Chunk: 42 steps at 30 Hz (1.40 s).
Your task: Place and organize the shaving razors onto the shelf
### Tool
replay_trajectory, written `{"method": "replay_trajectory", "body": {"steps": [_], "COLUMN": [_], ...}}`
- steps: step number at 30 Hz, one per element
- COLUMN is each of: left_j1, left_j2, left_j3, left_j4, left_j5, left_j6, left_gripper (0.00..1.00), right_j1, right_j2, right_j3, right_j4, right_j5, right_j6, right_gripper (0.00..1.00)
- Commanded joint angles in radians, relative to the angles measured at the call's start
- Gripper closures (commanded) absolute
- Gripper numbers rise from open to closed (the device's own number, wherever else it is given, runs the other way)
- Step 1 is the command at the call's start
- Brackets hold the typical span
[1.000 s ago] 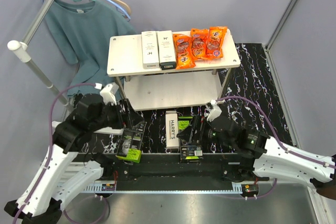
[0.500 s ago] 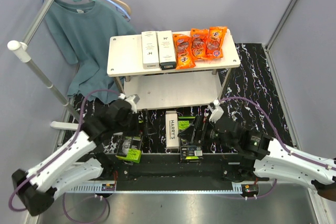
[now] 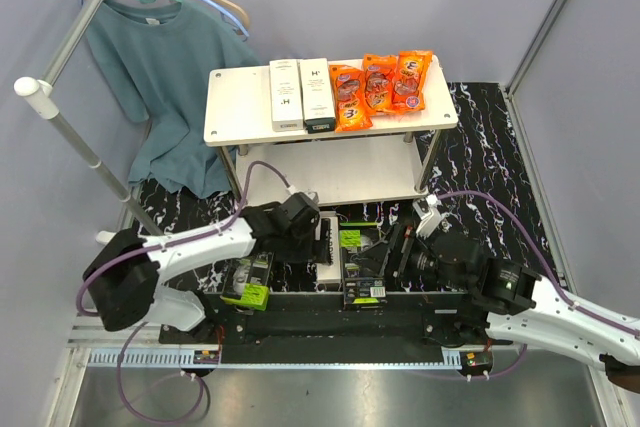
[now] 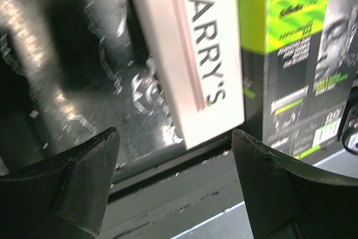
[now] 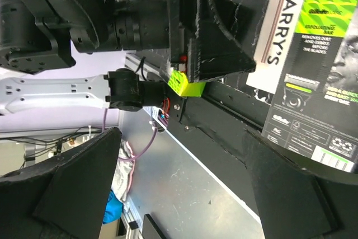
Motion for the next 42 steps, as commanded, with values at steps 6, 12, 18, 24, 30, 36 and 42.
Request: {"method": "replay_trajectory", "body": {"steps": [6,12,18,24,30,36,42], "left_j1": [-0.035,-0.043,-0.049,-0.052,-0.087,-0.128,-0.136], "left_j2": [0.195,0.307,0.347,0.371,0.445,0.557,0.614], "left_j3": [0.163,0.213,0.233,0.262,0.373,0.536,0.591], "left_j4": [0.097,0.096,0.070,0.010,-0.091,-0.287,-0.354], "left_j5": [-0.033,-0.014,-0.034,-0.060,-0.123,-0.180,-0.149], "left_j6": [-0.003,-0.004,-0.018,-0.013,-0.003,0.036,0.085], "left_gripper": [0.17,0.18,0.18,0.19,0.22,0.24,0.27], "right_j1": [0.004,0.006,0.004,0.006,0.006,0.006,0.004], "right_j2": [-0.047,-0.056,-0.062,-0.070,-0.068,-0.068,-0.074], "right_j3": [0.020,0.040,0.043,0.037,0.040,0.043,0.043], "right_j4": [-0.058,-0.089,-0.101,-0.100,-0.098,-0.094,-0.097], "right_j5": [0.038,0.051,0.052,0.052,0.054,0.057,0.060], "right_j6": [0.007,0.004,0.003,0.007,0.006,0.001,0.001], "right_gripper": [0.00,0.00,0.00,0.00,0.00,0.01,0.00]}}
